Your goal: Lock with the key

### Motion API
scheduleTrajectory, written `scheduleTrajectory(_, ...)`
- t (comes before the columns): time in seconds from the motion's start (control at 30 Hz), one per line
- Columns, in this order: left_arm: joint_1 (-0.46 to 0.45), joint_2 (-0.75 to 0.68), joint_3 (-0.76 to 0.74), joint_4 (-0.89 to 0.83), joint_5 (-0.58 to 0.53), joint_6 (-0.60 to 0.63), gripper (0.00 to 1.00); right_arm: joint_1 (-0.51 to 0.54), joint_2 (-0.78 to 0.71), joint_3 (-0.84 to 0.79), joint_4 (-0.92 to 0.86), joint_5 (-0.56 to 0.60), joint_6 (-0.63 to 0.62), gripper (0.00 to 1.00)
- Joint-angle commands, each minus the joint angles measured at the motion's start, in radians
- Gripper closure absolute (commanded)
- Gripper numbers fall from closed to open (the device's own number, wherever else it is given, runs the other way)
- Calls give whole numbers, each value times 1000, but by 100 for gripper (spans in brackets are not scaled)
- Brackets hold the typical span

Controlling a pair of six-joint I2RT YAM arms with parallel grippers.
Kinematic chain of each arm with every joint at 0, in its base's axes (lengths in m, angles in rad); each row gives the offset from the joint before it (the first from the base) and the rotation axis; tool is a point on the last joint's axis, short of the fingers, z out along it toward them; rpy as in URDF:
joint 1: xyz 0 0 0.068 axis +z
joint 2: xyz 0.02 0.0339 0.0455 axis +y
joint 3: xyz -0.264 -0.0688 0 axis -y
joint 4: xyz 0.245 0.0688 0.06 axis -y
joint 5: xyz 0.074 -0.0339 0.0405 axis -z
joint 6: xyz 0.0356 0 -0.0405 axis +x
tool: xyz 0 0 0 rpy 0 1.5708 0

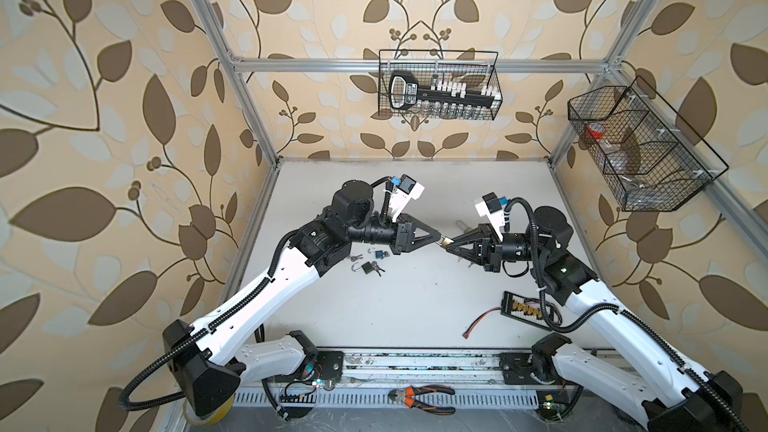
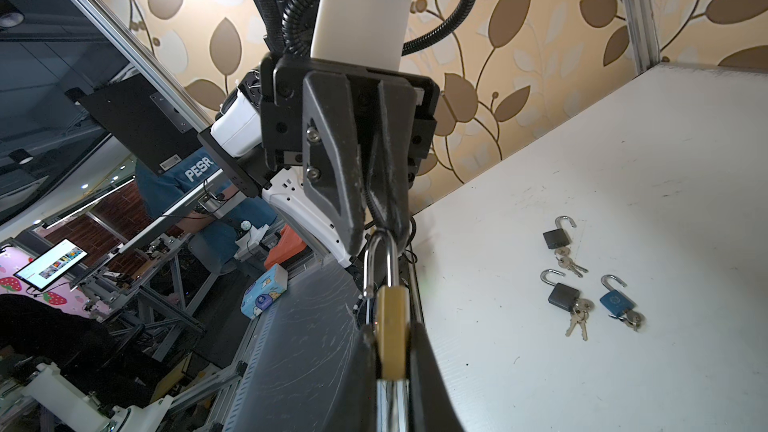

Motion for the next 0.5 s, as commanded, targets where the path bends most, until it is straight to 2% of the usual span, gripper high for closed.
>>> scheduleTrajectory(0.0,-7,-30,8,26,19,21,89,-4,-14,35,-16,5,-22,100)
scheduleTrajectory(0.33,-7,-37,8,20,19,26,96,-3,-14,45,-15,-7,-13,100)
scheduleTrajectory(0.47,-7,-42,8,19,19,34,100,-3,-16,35,41,-31,42,100)
